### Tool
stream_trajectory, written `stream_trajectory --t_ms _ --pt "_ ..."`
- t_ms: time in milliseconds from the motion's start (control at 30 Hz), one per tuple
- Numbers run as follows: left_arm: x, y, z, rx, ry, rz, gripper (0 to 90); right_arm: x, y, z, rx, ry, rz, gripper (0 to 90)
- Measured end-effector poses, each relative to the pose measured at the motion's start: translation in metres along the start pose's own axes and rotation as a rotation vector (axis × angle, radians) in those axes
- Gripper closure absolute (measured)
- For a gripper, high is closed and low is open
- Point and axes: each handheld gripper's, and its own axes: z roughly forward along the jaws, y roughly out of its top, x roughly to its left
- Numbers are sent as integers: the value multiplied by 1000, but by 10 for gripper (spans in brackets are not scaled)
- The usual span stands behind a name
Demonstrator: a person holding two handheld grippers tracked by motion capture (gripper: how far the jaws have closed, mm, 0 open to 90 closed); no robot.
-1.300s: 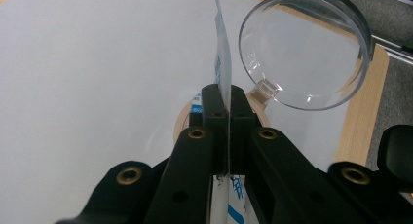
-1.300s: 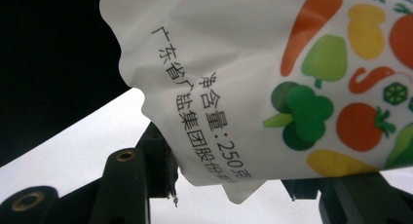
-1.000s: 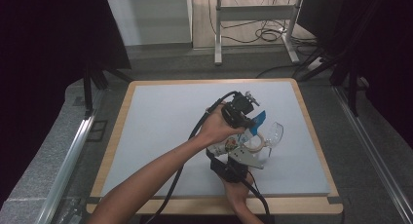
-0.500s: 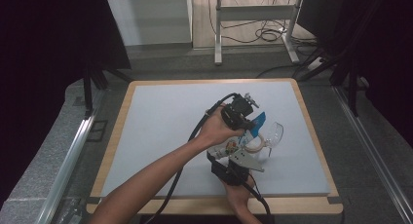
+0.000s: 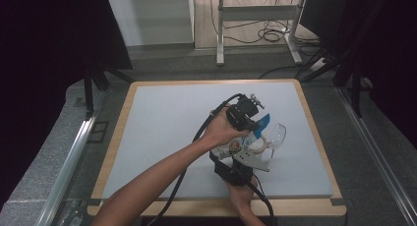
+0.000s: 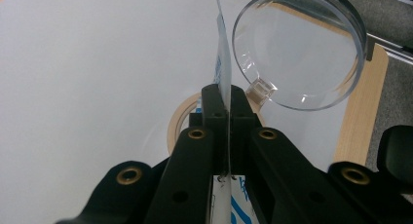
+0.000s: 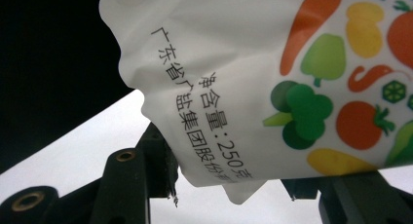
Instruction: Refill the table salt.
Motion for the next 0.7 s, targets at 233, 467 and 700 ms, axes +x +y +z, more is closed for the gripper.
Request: stream_trajectory --t_ms 233,467,700 --pt "-1 2 2 6 1 8 900 0 2 0 -7 2 20 486" --pt "-2 2 3 12 3 6 900 0 2 0 -5 3 32 487" --pt "-2 3 3 14 5 8 900 1 3 2 -9 2 43 487"
